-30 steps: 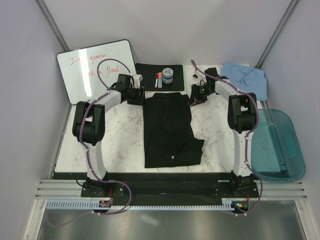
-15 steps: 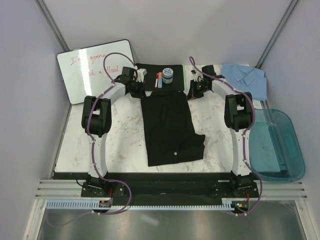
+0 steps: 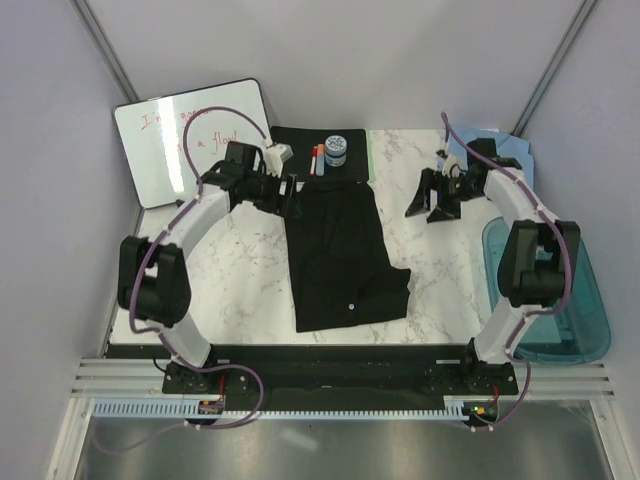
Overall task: Fold and stack the long sleeve shirts
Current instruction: Fold the shirt
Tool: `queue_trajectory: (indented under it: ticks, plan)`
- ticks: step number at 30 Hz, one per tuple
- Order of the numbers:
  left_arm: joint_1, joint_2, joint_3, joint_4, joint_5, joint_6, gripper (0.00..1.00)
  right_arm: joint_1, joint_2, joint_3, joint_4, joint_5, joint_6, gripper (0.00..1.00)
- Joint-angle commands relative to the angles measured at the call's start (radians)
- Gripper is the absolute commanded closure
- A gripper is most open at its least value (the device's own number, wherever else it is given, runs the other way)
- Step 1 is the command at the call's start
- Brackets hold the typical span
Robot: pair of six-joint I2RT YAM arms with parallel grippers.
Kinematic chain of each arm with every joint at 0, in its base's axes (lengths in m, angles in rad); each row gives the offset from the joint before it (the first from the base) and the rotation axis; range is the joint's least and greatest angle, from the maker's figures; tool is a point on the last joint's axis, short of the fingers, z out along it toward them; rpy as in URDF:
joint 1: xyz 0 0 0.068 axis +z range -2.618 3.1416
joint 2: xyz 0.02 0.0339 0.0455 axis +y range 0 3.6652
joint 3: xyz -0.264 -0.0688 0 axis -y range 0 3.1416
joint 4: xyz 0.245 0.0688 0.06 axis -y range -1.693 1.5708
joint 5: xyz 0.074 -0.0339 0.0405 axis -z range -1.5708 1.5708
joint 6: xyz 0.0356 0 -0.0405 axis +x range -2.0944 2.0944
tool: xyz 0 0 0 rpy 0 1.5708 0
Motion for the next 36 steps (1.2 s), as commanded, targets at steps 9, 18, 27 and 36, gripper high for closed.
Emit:
queue_trajectory:
  ticks: [9,18,27,36]
  plan:
    - [-0.175,-0.161,-0.306,-0.025,0.158,-0.015,0.22,0.007,-0.127,-0.384,-0.255,-0.260,-0.125,0.05]
    - [-0.225,-0.095,-0.346,-0.008,0.101,-0.067,0.20,0.069,-0.061,-0.401,-0.230,-0.291,-0.097,0.14]
    - [-0.225,-0.072,-0.371,0.073,0.112,-0.081,0.22,0.168,0.100,-0.237,-0.299,-0.336,-0.215,0.33]
    - [-0.225,-0.026,-0.338,0.124,0.122,-0.105,0.38,0.179,0.134,-0.209,-0.246,-0.258,-0.204,0.54]
